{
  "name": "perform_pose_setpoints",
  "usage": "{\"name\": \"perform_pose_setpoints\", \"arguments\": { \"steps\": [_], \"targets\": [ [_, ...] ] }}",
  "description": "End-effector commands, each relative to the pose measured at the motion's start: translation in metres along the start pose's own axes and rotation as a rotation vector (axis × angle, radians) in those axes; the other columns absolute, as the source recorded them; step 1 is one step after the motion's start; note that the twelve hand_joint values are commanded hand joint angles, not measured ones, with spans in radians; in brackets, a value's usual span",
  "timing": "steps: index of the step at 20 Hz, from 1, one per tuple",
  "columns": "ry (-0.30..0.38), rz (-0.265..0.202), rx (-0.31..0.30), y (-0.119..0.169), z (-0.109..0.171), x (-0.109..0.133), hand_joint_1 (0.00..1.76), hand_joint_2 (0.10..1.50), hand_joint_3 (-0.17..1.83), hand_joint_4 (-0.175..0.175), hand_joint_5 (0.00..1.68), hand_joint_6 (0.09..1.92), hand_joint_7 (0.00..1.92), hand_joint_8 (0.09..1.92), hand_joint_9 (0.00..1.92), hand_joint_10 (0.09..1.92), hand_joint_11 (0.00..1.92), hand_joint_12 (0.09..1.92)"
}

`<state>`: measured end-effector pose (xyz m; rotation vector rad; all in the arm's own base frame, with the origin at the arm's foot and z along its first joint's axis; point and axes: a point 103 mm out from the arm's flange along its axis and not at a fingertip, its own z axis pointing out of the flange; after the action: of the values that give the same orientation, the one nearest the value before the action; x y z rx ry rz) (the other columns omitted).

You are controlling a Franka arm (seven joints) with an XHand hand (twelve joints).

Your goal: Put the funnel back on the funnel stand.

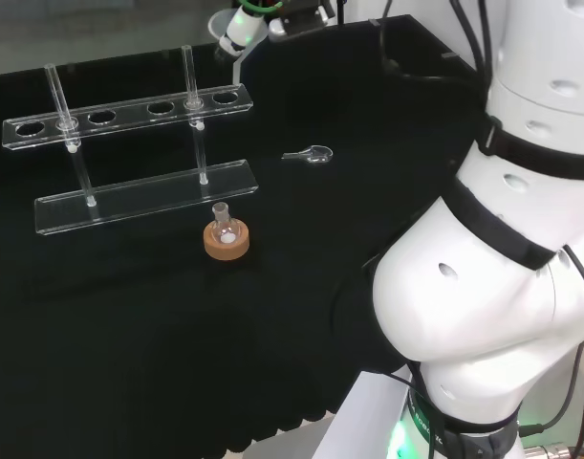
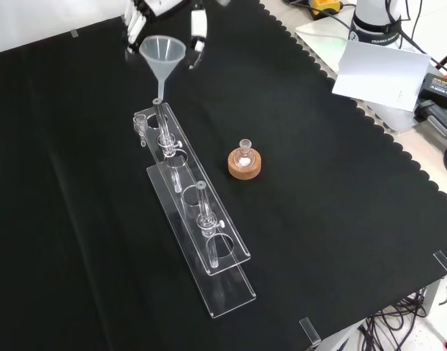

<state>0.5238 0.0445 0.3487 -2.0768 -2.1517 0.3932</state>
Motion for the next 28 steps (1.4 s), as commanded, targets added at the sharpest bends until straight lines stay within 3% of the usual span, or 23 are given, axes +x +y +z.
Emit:
{"name": "perform_pose_setpoints", "arguments": {
  "steps": [1,28],
  "targets": [
    [-0.014,-0.041,0.011,0.025,0.008,0.003,0.75,0.76,0.54,0.051,0.88,0.61,0.74,0.6,1.02,0.36,0.81,1.19],
    [-0.033,-0.03,0.085,0.056,0.046,0.009,0.75,0.75,0.54,0.044,0.85,0.61,0.71,0.6,1.0,0.36,0.81,1.18]
  ]
}}
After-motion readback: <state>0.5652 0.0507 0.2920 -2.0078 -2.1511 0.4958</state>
